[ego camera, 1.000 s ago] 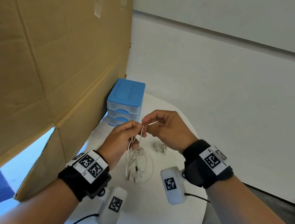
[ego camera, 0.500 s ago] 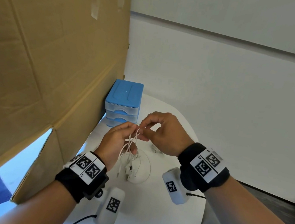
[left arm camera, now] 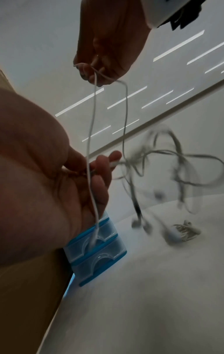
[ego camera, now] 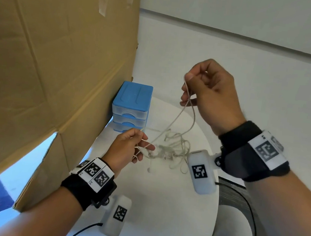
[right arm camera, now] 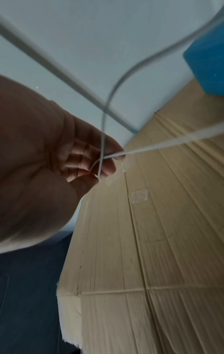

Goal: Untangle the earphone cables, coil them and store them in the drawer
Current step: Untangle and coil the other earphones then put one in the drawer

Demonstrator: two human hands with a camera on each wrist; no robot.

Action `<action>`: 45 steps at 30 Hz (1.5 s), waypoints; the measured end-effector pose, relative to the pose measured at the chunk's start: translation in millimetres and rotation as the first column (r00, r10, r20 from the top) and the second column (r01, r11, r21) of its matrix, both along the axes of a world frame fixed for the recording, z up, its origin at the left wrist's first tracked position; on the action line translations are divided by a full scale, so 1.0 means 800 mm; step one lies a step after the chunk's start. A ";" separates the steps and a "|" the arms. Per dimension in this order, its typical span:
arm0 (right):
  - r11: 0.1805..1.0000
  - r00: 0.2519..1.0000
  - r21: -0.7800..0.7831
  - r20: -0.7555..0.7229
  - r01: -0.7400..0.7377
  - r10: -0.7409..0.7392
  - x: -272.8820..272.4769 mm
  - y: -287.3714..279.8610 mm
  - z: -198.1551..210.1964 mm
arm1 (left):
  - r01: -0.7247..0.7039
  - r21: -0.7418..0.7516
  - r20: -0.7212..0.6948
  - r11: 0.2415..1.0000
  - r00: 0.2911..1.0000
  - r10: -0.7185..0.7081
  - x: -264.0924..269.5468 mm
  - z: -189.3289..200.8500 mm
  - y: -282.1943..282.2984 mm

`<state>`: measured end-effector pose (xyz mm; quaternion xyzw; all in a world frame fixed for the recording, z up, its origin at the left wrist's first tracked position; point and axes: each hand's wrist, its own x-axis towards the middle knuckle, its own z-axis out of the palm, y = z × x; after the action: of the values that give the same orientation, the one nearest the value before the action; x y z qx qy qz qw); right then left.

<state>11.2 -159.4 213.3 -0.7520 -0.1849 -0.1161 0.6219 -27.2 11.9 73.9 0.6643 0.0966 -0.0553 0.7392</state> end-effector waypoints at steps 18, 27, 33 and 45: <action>0.995 0.968 -0.084 0.248 0.053 -0.031 -0.004 0.007 0.034 | -0.158 0.216 -0.008 0.963 0.986 0.164 0.016 -0.018 0.011; 0.981 0.933 -0.154 0.355 0.118 -0.056 -0.010 0.017 0.043 | -0.012 0.648 -0.004 0.762 1.000 0.019 0.006 -0.031 0.012; 0.993 0.950 -0.069 0.292 -0.093 0.109 -0.029 0.031 0.057 | 0.113 0.530 0.125 0.841 0.970 -0.209 0.003 -0.031 -0.007; 0.929 0.988 -0.369 -0.126 0.032 -0.084 0.016 0.016 -0.039 | -0.154 0.107 0.423 0.982 0.901 0.095 0.007 0.061 -0.003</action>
<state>23.7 -146.3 181.8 -0.8660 -0.1370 -0.0452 0.4788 -21.8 9.9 122.5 0.7026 -0.0170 0.1414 0.6972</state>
